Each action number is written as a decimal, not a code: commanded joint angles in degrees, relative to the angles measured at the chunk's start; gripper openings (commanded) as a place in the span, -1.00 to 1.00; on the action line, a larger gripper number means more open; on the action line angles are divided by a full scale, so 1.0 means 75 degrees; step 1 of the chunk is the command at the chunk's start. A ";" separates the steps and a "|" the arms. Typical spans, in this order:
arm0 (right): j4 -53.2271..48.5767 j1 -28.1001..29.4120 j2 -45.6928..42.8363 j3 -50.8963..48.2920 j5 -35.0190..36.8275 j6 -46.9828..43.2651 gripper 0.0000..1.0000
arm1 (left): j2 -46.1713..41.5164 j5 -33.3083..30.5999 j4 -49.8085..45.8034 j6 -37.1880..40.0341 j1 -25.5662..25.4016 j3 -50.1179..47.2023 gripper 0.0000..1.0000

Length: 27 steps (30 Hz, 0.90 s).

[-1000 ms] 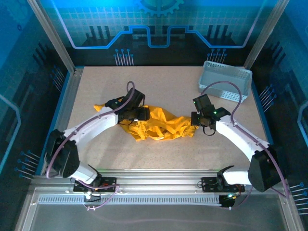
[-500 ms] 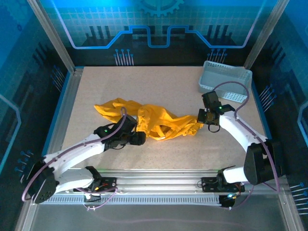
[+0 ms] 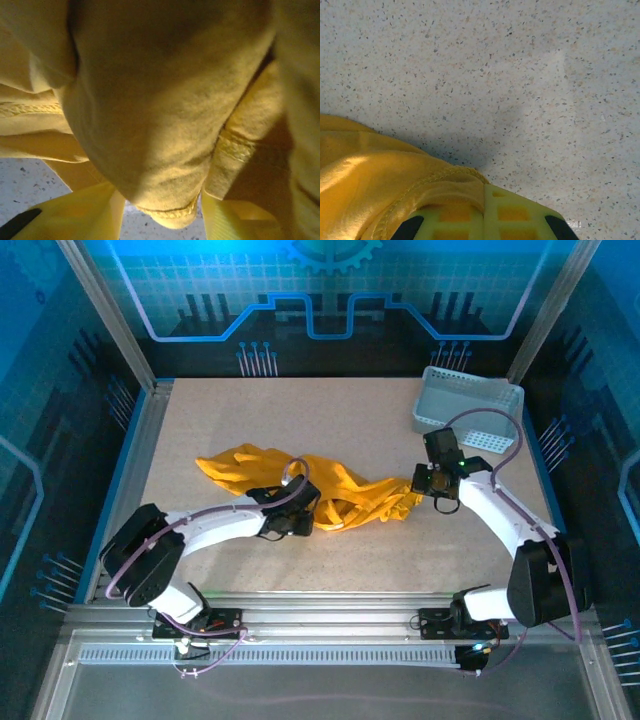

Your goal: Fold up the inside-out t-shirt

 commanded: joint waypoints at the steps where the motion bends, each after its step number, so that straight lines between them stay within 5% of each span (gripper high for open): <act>1: -0.0125 -0.0245 -0.0234 0.0064 0.0132 -0.0025 -0.98 | -0.0110 -0.0364 -0.0064 0.0036 -0.0023 0.0242 -0.40; 5: -0.0212 -0.0484 -0.0415 0.0157 0.0145 -0.0200 -0.98 | -0.0857 -0.0710 -0.0214 0.0228 -0.0014 0.0128 -0.85; 8: -0.0465 -0.0573 -0.0622 0.0497 0.0191 -0.0385 -0.99 | -0.1798 -0.1069 -0.0447 0.0370 0.0150 0.0092 -1.00; 17: -0.1543 -0.0549 -0.1778 0.2275 -0.0345 -0.1239 -0.95 | -0.5085 -0.1160 -0.0702 0.0685 0.1695 0.0516 -1.00; 22: -0.1727 0.0378 -0.1662 0.2643 -0.0174 -0.1389 -0.89 | -0.4817 -0.1386 -0.1364 0.0196 0.3078 0.0624 -1.00; 27: -0.1314 0.0560 -0.0485 0.2235 -0.0185 -0.1259 -0.86 | -0.4034 -0.0220 -0.1557 -0.0540 0.4728 0.0160 -1.00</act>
